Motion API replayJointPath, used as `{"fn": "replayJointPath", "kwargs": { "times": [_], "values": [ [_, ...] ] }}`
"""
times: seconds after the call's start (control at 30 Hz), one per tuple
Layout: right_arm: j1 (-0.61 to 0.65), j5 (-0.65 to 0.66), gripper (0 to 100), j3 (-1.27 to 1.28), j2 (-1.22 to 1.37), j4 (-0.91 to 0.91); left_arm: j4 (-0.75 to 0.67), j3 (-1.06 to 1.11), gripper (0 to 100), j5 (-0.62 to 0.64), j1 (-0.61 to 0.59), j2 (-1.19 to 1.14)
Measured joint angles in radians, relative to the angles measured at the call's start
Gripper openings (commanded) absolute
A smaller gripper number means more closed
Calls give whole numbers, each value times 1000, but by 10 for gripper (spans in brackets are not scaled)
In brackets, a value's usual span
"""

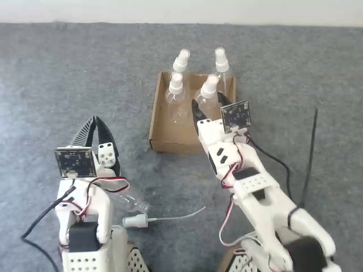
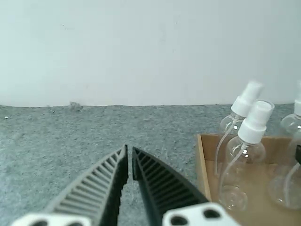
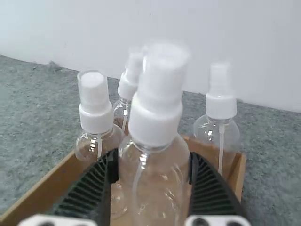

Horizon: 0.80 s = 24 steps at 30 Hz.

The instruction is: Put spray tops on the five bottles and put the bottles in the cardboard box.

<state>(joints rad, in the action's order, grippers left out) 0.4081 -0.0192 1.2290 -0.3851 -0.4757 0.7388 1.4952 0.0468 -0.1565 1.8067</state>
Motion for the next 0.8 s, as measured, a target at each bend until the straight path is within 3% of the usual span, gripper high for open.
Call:
{"fn": "replayJointPath", "kwargs": {
  "times": [0.8],
  "values": [
    [-5, 0, 6, -176, 293, -12, 0, 0, 13, 0, 0, 0]
  ]
}}
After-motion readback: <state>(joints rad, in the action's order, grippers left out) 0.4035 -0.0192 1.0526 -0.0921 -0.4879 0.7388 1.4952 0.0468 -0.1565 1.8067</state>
